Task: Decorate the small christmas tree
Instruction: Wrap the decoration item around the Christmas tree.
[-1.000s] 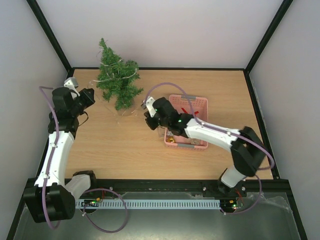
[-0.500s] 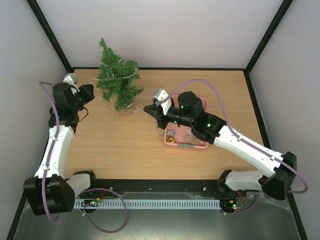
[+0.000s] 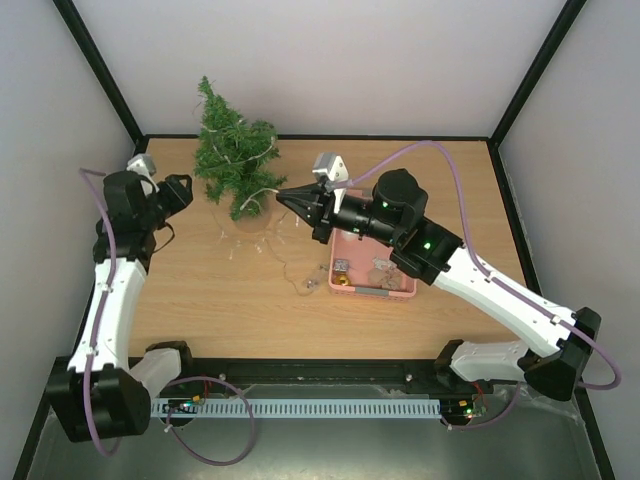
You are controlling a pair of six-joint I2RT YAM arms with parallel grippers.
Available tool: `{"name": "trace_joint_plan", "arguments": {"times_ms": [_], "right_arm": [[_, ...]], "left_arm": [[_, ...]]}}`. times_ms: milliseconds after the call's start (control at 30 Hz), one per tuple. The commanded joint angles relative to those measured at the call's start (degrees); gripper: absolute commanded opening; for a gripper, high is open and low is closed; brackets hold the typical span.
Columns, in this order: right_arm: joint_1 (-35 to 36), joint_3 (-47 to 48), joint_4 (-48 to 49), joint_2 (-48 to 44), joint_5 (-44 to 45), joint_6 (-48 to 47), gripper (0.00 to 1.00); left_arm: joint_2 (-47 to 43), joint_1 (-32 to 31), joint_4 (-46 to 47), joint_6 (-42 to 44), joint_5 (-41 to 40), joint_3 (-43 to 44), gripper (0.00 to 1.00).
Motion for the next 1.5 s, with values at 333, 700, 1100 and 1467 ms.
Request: {"name": "trace_joint_plan", "arguments": {"times_ms": [333, 700, 1100, 1467], "right_arm": [[0.3, 9.8, 5.1, 3.3, 5.8, 6.3, 0.02], [0.3, 11.3, 5.3, 2.6, 5.9, 6.9, 0.02], [0.3, 10.3, 6.4, 0.5, 5.1, 7.2, 0.02], [0.3, 9.9, 6.7, -0.4, 4.4, 7.5, 0.02]], "left_arm": [[-10.9, -9.9, -7.4, 24.7, 11.8, 3.9, 0.54], [-15.7, -18.8, 4.1, 41.7, 21.2, -10.0, 0.54], [-7.4, -26.7, 8.5, 51.8, 13.8, -11.2, 0.55], [-4.8, -27.5, 17.3, 53.2, 9.7, -14.8, 0.50]]}}
